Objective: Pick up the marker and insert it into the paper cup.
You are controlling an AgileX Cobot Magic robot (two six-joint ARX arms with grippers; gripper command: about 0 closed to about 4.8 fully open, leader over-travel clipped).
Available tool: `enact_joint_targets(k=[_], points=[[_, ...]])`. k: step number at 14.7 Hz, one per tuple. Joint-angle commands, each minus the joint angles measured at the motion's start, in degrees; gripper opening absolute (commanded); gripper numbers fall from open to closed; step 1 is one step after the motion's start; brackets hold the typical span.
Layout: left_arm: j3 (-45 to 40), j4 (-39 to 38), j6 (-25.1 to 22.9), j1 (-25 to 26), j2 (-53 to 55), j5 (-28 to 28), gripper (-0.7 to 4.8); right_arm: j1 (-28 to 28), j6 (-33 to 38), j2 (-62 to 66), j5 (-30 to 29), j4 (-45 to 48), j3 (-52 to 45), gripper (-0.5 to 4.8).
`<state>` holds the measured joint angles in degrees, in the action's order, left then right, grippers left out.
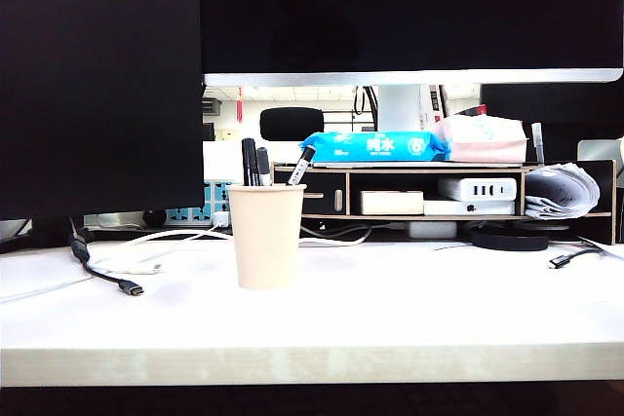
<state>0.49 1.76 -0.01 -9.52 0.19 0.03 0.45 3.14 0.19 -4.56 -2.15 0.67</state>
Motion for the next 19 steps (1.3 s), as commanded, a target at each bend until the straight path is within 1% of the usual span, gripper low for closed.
enact_joint_targets(k=[1,5,19], points=[[0.04,0.92,-0.20,0.07,0.00,-0.24,-0.05,0.02,0.04,0.00,-0.07,0.68,-0.24,-0.01],[0.04,0.90,-0.15,0.07,0.00,-1.79,-0.05,0.02,0.04,0.00,-0.07,0.68,-0.24,-0.01],[0.04,0.46,-0.02,-0.02,0.00,-1.70,-0.05,0.02,0.04,0.00,-0.07,0.68,-0.24,-0.01]])
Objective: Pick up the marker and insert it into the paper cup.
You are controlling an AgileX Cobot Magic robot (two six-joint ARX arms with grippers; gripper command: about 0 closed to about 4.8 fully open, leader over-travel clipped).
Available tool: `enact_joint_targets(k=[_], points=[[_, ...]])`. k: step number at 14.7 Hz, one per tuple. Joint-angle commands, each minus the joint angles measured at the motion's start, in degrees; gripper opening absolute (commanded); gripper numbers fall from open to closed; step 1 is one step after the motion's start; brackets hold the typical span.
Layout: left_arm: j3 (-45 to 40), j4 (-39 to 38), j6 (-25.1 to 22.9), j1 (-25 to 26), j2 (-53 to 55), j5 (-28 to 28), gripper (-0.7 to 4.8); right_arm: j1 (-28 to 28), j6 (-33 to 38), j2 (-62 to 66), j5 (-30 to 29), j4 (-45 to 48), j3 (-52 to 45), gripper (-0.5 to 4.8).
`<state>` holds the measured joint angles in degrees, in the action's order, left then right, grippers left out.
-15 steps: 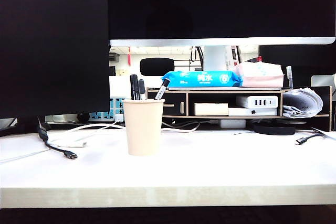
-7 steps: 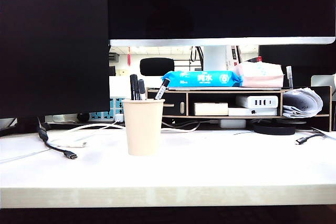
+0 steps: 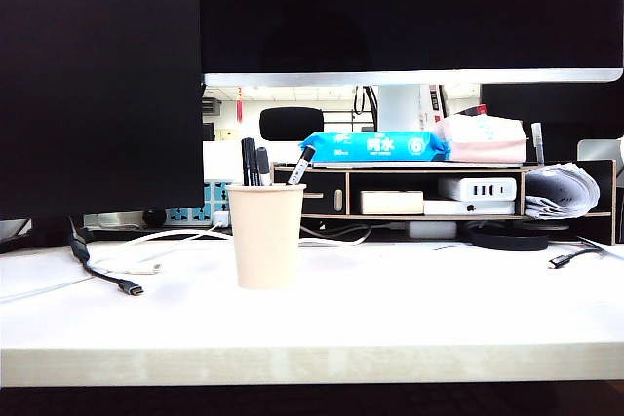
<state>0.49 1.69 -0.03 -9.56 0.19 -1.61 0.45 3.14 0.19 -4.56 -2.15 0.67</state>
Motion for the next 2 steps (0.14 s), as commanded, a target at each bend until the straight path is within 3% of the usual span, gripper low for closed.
enact_joint_targets(k=[1,2], points=[[0.04,0.52,0.00,0.02,0.00,-0.09,-0.05,0.02,0.04,-0.02,-0.07,0.68,-0.24,-0.01],[0.04,0.52,0.00,0.02,0.00,-0.09,-0.05,0.02,0.04,-0.02,-0.07,0.68,-0.24,-0.01]])
